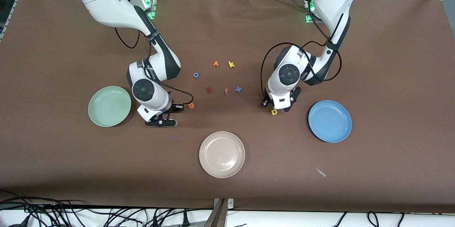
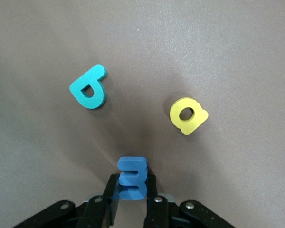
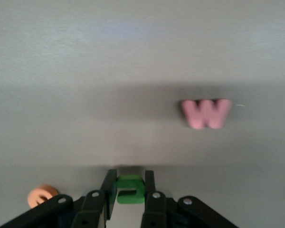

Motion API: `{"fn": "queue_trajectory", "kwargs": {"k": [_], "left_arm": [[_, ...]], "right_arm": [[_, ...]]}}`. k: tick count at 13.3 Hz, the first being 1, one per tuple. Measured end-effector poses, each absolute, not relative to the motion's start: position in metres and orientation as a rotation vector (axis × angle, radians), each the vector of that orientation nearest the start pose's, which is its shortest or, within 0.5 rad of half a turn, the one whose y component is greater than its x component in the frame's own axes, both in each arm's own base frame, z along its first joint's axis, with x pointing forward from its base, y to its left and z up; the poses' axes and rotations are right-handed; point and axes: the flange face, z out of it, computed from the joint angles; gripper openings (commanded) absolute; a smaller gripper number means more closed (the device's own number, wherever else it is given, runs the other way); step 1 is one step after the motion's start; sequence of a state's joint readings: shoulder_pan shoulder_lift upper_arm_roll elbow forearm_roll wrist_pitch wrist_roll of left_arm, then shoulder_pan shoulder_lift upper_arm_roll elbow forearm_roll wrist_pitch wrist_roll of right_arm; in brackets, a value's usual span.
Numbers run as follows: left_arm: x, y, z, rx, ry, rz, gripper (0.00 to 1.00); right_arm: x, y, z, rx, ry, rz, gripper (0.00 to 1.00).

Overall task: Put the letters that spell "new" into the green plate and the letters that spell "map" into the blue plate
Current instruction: 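Place the u on the green plate while the left gripper places the m, then grasp the e with the right gripper while the left gripper grasps the b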

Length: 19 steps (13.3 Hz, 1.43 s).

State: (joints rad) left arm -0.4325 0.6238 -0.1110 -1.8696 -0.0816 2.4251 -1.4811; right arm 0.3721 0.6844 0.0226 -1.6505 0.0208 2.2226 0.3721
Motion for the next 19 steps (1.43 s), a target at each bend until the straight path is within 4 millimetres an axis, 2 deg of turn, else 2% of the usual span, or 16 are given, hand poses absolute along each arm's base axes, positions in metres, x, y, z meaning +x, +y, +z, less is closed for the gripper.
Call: {"fn": "queue_trajectory", "kwargs": {"k": [1,3,4,6,8,9,10,11,14,15,16,17,18,19], "left_arm": [[0.541,-0.324,0.175,-2.742,-1.533,0.21,0.0],[0.543,-0.324,0.181,-2.75,-1.532,0.202,0.01],[0.544,-0.322,0.188,-2.756,-1.506,0.196,0.01],[0.556,-0.309,0.211,-2.759,-1.402,0.169,0.01],[0.578,-0.282,0.238,-2.771,-1.262,0.158,0.02],[0.589,-0.262,0.249,-2.785,-1.191,0.171,0.04],[0.6,-0.238,0.255,-2.81,-1.126,0.186,0.04],[0.612,-0.21,0.258,-2.844,-1.057,0.197,0.04],[0.636,-0.118,0.256,-2.931,-0.876,0.232,0.06],[0.638,-0.098,0.252,-2.946,-0.84,0.245,0.08],[0.639,-0.087,0.243,-2.952,-0.818,0.261,0.09],[0.638,-0.084,0.231,-2.951,-0.806,0.281,0.1],[0.635,-0.087,0.215,-2.95,-0.796,0.303,0.19],[0.634,-0.089,0.198,-2.95,-0.792,0.316,0.55]], "right_arm": [[0.632,0.241,0.219,-3.155,-0.036,0.225,0.0],[0.651,0.182,0.248,-3.147,-0.069,0.294,0.0],[0.655,0.151,0.256,-3.142,-0.051,0.34,0.0],[0.66,0.104,0.257,-3.143,0.021,0.387,0.0],[0.66,0.076,0.247,-3.161,0.086,0.418,0.01],[0.66,0.066,0.241,-3.169,0.108,0.433,0.3],[0.66,0.06,0.235,-3.173,0.124,0.446,0.83],[0.659,0.057,0.231,-3.175,0.131,0.454,1.0],[0.661,0.061,0.235,-3.178,0.137,0.442,1.0],[0.661,0.065,0.238,-3.181,0.16,0.431,1.0],[0.661,0.07,0.241,-3.183,0.177,0.422,1.0],[0.661,0.075,0.243,-3.183,0.187,0.417,1.0],[0.661,0.08,0.244,-3.183,0.203,0.411,1.0],[0.661,0.086,0.244,-3.175,0.238,0.402,1.0]]}}
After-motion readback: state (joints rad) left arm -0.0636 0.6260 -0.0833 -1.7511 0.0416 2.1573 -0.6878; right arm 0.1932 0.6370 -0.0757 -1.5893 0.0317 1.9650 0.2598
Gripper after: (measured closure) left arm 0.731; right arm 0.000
